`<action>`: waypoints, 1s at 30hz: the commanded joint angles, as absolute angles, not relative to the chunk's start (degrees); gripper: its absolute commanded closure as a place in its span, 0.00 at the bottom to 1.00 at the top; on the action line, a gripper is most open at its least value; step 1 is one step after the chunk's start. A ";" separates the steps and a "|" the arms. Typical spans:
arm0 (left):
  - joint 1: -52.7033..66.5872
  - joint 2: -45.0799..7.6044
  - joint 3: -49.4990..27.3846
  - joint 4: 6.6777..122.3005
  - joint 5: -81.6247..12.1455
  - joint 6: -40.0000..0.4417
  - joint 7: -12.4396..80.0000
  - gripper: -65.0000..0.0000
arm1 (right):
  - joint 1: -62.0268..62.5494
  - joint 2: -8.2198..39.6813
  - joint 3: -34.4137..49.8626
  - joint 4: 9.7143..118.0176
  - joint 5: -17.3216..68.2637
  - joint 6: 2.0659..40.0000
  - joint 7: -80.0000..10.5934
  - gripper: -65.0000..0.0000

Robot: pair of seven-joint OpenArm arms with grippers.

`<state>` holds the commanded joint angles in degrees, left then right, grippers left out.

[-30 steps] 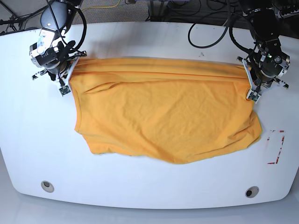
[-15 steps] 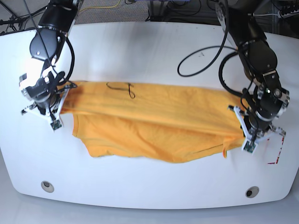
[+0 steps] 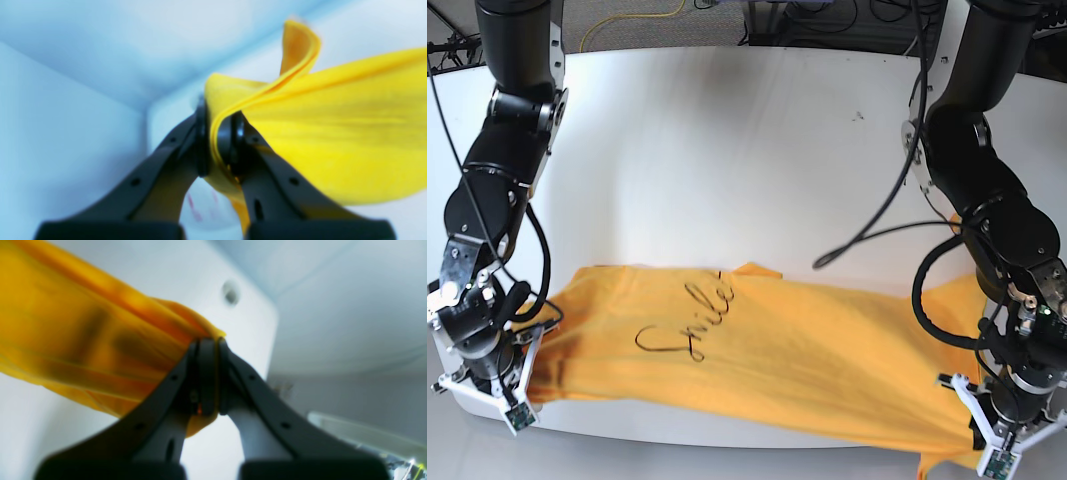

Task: Fold the T-shirt properly
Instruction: 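Raise the held shirt edge with both grippers and swing it again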

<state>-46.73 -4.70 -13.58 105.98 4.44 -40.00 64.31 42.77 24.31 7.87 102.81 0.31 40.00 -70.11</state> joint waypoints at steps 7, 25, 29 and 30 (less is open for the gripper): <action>-56.57 -8.13 -12.79 111.60 4.26 -40.00 65.54 1.00 | 55.96 26.77 1.19 103.96 0.31 40.00 -72.48 1.00; -78.73 -14.02 -12.79 104.04 3.91 -40.00 66.59 1.00 | 75.21 33.36 -6.81 112.84 0.75 40.00 -75.74 1.00; -72.57 -13.85 -12.88 107.74 3.91 -40.00 68.18 1.00 | 67.91 35.56 -4.53 115.12 0.40 40.00 -75.91 1.00; -70.29 -13.49 -12.70 108.97 3.91 -40.00 68.35 1.00 | 64.66 35.30 -2.59 115.82 0.66 40.00 -75.91 1.00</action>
<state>-70.29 -13.49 -12.70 108.97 3.91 -40.00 68.35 64.66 35.30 -2.59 115.82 0.66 40.00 -75.91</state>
